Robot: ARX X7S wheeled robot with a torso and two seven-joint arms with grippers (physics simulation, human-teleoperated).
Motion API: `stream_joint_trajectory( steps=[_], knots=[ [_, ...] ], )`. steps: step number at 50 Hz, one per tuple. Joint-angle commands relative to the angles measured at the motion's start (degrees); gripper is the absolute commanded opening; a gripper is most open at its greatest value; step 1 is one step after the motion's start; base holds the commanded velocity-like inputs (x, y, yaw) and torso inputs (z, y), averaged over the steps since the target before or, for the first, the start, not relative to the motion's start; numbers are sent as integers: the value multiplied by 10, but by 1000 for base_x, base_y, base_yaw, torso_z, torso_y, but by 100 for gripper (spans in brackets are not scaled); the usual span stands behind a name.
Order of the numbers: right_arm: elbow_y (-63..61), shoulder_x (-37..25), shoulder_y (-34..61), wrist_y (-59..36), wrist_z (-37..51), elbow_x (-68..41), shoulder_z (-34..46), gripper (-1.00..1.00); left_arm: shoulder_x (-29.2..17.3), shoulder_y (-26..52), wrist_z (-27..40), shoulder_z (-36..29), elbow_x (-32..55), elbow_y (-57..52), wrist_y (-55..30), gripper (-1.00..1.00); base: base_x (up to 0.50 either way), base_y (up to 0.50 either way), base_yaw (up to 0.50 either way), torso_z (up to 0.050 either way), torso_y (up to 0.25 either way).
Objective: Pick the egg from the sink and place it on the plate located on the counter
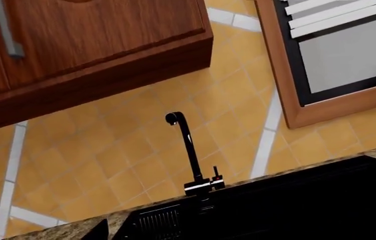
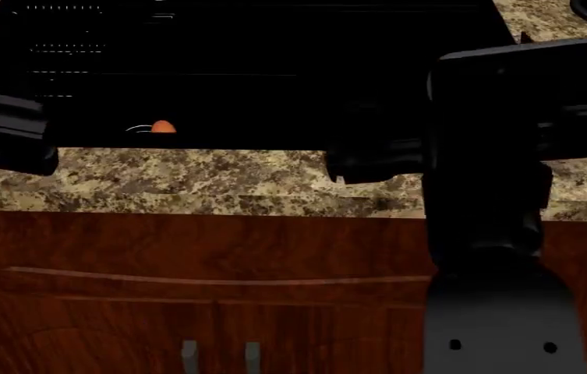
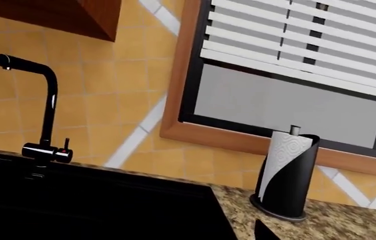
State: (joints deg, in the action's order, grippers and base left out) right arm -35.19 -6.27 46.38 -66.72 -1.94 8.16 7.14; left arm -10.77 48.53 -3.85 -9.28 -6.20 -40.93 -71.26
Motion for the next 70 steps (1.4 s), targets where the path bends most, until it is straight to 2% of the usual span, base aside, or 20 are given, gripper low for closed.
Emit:
stream_joint_trajectory(
  steps=[1, 12, 70],
  knots=[
    [64, 2, 73, -14, -11, -17, -6, 100, -1, 92, -24, 5, 15, 48, -69, 100, 0, 0, 0, 0, 0],
    [98, -2, 103, -10, -11, -24, -1, 100, 7, 110, -26, 3, 21, 64, -80, 100, 0, 0, 0, 0, 0],
    [70, -14, 103, -35, -1, -51, -3, 100, -1, 122, -25, -4, 37, 64, -81, 100, 216, 496, 0, 0, 0]
  ],
)
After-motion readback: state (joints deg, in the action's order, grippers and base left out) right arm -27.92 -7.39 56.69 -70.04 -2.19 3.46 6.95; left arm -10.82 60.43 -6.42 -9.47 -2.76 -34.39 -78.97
